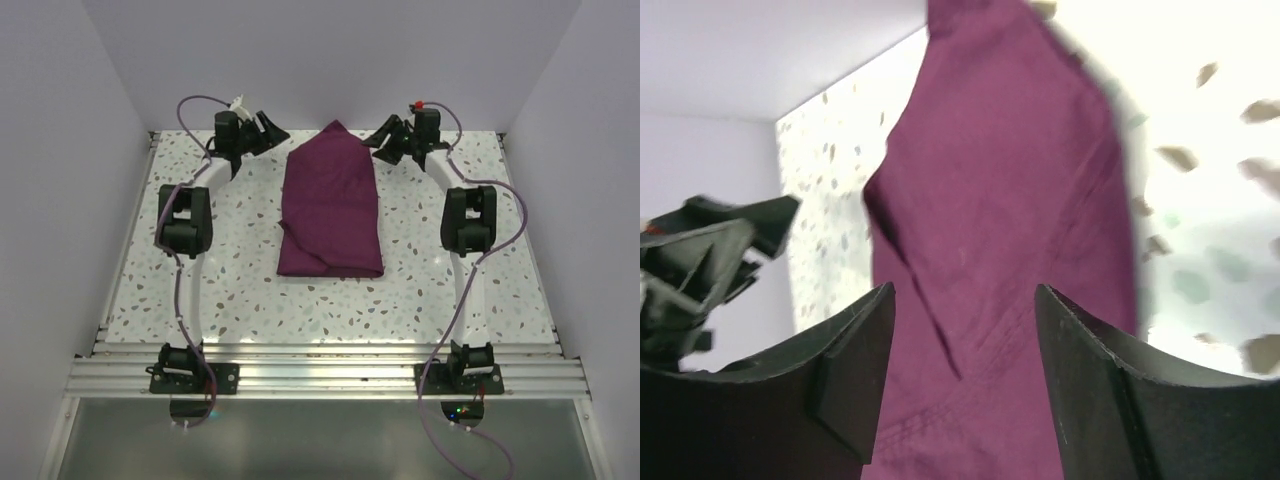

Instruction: Prepare the surgical pack

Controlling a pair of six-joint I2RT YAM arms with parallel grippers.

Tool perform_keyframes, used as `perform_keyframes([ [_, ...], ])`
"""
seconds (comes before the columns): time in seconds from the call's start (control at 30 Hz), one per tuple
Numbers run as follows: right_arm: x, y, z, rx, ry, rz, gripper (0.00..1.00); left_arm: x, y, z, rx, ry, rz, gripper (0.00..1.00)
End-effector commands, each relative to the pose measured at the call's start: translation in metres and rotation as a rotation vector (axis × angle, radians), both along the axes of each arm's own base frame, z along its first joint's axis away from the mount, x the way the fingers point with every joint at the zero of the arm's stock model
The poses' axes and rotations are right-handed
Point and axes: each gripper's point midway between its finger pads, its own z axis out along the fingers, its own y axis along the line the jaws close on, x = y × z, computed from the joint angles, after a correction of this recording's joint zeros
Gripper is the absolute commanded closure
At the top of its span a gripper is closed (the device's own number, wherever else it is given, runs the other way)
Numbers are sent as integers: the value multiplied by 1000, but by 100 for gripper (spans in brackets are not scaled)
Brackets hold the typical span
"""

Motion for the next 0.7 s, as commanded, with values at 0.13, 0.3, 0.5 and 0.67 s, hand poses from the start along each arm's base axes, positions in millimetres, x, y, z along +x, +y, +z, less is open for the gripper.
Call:
perform_keyframes([
  [0.13,13,-34,-23,-195,3,-55,34,23,22,-13,56,-49,147,34],
  [0.3,21,-36,-59,-210,24,-23,34,24,5,-31,93,-76,129,33],
  [0.5,22,-27,-91,-167,40,31,35,29,-4,-54,73,-58,121,31],
  [0.67,18,-13,-107,-123,67,64,37,30,-14,-71,53,-37,99,32],
])
